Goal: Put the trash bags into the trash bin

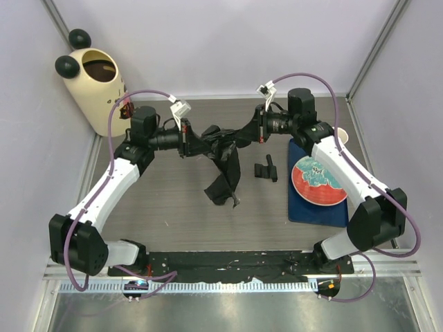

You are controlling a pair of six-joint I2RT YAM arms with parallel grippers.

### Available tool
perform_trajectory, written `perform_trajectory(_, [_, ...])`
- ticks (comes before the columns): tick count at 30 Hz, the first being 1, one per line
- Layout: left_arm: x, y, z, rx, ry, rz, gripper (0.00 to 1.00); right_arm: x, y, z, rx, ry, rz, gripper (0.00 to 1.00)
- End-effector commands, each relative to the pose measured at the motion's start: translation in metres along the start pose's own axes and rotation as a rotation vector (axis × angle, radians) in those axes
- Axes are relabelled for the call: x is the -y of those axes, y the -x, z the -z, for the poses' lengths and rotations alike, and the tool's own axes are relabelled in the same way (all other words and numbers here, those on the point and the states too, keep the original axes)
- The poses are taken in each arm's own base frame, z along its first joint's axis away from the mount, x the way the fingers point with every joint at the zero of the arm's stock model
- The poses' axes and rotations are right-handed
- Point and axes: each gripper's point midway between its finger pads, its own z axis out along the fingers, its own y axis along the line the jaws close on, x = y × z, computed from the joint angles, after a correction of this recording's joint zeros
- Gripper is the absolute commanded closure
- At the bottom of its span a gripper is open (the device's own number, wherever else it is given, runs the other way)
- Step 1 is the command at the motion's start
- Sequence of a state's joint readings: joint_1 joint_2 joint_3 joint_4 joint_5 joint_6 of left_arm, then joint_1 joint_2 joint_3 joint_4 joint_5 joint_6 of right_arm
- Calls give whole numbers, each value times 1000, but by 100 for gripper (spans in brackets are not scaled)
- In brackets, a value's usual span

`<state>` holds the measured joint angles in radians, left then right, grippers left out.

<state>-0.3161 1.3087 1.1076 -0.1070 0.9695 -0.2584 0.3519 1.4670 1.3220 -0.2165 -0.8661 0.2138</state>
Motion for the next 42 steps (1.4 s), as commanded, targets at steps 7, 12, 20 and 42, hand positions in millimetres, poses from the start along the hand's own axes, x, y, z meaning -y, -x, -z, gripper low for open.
perform_trajectory(7, [34,25,29,38,-123,49,100,56,-4,4,-48,-120,-45,67])
perform_trajectory(12, [20,30,22,59,-88,112,100,29,5,30,-51,-71,-77,45])
perform_trajectory(20, [16,42,15,116,-119,179,100,-40,-18,25,-100,127,-216,40])
perform_trajectory(42, [49,44,22,115,-248,117,100,-43,33,-26,42,395,-359,7])
